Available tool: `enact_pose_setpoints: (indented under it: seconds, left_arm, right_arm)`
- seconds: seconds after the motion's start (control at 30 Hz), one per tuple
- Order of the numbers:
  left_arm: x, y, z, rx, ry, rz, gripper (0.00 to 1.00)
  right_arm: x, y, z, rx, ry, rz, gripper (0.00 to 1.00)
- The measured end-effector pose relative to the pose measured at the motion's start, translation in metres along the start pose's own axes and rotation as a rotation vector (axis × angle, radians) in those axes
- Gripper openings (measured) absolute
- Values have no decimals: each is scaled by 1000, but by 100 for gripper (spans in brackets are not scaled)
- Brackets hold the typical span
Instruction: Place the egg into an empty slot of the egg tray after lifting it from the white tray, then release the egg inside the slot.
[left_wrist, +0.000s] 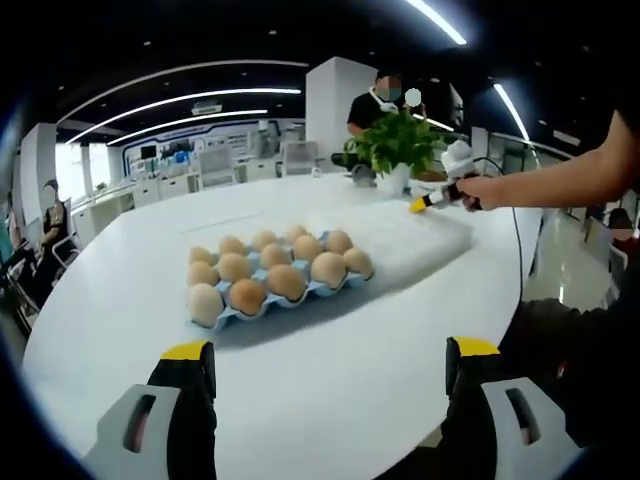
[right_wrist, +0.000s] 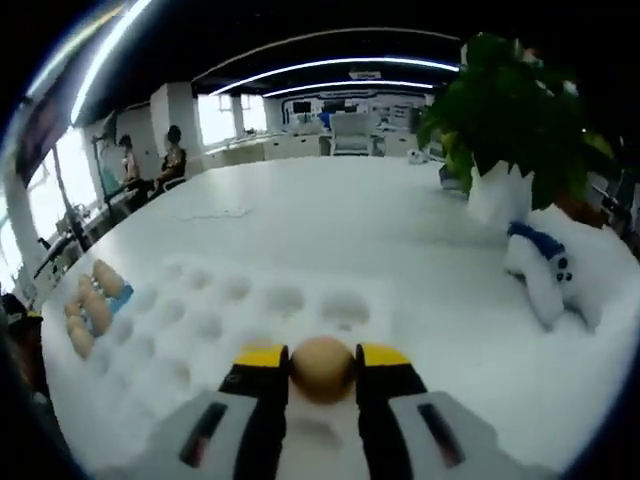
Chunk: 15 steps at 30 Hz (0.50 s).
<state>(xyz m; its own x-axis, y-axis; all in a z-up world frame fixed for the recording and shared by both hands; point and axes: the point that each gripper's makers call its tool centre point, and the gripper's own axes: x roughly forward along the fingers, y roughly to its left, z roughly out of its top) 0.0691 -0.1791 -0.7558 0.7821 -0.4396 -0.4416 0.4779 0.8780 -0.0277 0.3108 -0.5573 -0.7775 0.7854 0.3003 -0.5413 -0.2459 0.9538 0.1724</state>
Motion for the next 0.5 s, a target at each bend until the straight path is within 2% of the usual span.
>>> enact_pose_setpoints:
  seconds: [0.2, 0.33, 0.5]
  left_arm:
    - [-4, 0, -3, 2, 7, -2, 97]
    - [-4, 1, -1, 6, 4, -1, 97]
    - [-3, -1, -1, 3, 1, -3, 97]
  right_arm:
    - [-17, 9, 22, 123, -97, 40, 26]
    - [-22, 16, 30, 134, -106, 52, 26]
    - [-18, 31, 30, 144, -98, 84, 26]
